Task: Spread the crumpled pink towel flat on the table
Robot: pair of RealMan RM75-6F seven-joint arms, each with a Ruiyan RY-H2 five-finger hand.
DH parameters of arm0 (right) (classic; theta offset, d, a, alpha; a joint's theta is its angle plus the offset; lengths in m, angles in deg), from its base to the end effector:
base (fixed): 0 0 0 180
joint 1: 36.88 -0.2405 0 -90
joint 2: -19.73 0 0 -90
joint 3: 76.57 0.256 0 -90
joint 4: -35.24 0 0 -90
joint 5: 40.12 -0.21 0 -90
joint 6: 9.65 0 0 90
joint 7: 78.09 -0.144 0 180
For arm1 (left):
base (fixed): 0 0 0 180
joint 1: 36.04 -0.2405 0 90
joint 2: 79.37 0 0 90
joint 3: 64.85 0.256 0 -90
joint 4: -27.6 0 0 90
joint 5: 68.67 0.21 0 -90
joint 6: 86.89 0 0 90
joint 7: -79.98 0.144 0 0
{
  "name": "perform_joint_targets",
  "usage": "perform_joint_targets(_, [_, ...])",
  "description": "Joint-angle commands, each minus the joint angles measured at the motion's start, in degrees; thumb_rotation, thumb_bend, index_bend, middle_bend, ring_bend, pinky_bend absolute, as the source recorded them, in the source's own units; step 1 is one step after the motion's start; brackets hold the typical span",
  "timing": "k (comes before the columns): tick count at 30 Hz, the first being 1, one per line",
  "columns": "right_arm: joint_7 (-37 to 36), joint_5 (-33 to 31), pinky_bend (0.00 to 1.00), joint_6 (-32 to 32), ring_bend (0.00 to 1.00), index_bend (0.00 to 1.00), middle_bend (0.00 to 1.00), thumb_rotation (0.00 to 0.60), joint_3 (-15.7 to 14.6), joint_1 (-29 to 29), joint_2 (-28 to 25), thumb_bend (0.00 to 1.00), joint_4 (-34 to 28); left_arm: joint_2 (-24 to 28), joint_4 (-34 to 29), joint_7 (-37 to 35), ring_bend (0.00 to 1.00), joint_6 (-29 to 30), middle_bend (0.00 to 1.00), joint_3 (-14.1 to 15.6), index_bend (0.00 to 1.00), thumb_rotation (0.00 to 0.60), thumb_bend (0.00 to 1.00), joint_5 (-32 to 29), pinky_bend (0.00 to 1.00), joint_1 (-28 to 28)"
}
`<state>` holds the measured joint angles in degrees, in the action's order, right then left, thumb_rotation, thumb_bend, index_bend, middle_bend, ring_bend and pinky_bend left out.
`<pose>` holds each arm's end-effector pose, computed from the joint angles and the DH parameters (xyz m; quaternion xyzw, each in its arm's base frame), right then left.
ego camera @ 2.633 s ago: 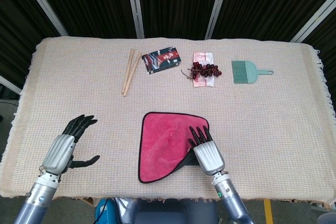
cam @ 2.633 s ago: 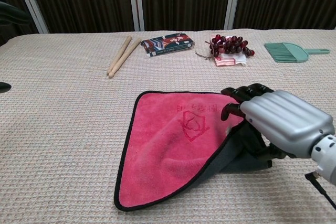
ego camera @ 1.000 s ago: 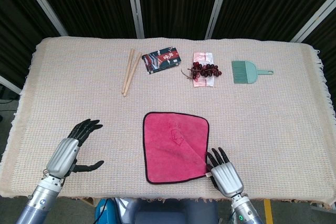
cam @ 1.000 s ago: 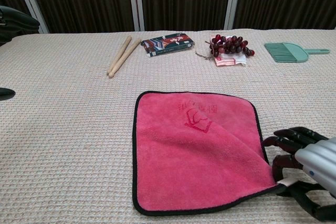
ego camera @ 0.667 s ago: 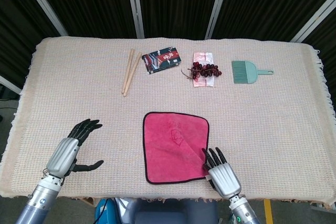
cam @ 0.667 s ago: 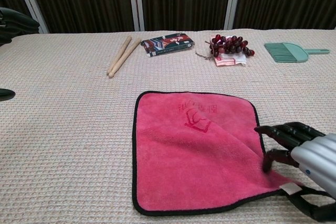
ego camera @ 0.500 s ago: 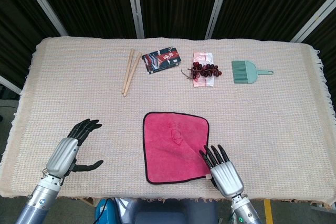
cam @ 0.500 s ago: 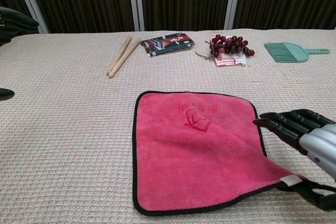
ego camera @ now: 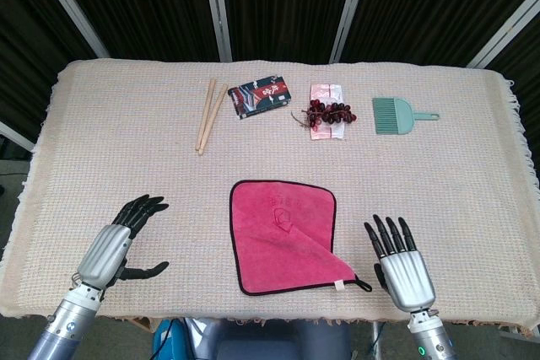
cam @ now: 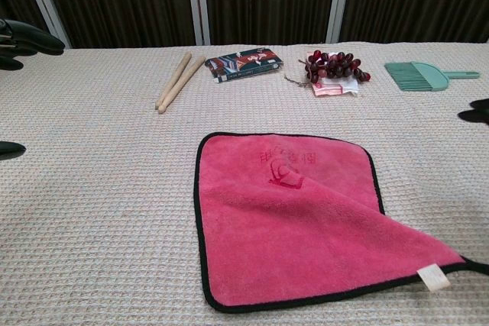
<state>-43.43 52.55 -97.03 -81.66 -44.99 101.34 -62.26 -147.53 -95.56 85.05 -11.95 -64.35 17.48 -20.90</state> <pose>-0.2316 -0.1584 0.0494 0.6965 -0.2859 0.3520 0.5561 -0.1560 0.1840 0.0902 -0.6006 -0.5262 -0.4957 0.3416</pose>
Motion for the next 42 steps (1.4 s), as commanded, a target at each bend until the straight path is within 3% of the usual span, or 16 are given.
perform_joint_targets(1, [-1.82,0.76,0.0,-1.84,0.0,0.0,0.0,0.6,0.78,1.2,-0.95,0.42,1.41,-0.46,0.13,0.93,0.0,-0.51,0.07,0.41,0.14,0.6,0.22,0.34,0.01,0.08])
perform_joint_targets(5, [-4.32,1.94,0.0,-3.46,0.0,0.0,0.0,0.6,0.98,2.13,-1.25,0.42,2.52,-1.49,0.65,2.64,0.0,-1.97,0.07,1.12,0.13,0.6,0.27,0.89,0.01,0.57])
perform_joint_targets(9, [-7.78,3.01,0.0,-4.58,0.0,0.0,0.0,0.6,1.17,2.79,-1.53,0.42,3.69,-2.53,1.57,5.97,0.0,-5.73,0.08,2.18,0.12,0.6,0.56,1.79,0.02,2.3])
perform_joint_targets(15, [-11.7,3.06,0.0,-4.74,0.0,0.0,0.0,0.6,1.59,3.26,-1.9,0.42,5.06,-4.36,3.26,14.76,0.0,-13.01,0.09,1.83,0.1,0.6,0.74,2.72,0.02,7.03])
perform_joint_targets(21, [-14.32,3.67,0.0,-5.0,0.0,0.0,0.0,0.6,2.14,3.44,-2.82,0.42,4.82,-8.23,4.33,23.77,0.0,-22.46,0.1,-0.39,0.11,0.6,0.76,-3.03,0.03,13.41])
perform_joint_targets(27, [-16.1,3.78,0.0,-4.51,0.0,0.0,0.0,0.6,2.25,3.72,-3.23,0.42,4.59,-14.98,6.83,30.99,0.0,-28.27,0.12,0.23,0.11,0.6,0.77,-10.76,0.05,17.73])
perform_joint_targets(35, [-17.57,4.15,0.0,-4.3,0.0,0.0,0.0,0.6,2.68,4.04,-3.97,0.42,3.84,-21.68,9.88,38.1,0.0,-27.82,0.13,1.82,0.12,0.6,0.77,-18.27,0.05,20.5])
perform_joint_targets(42, [-18.1,4.51,0.0,-3.7,0.0,0.0,0.0,0.6,2.66,4.22,-3.89,0.42,3.89,-23.82,10.51,40.58,0.0,-26.6,0.13,3.54,0.12,0.6,0.77,-21.26,0.05,21.93])
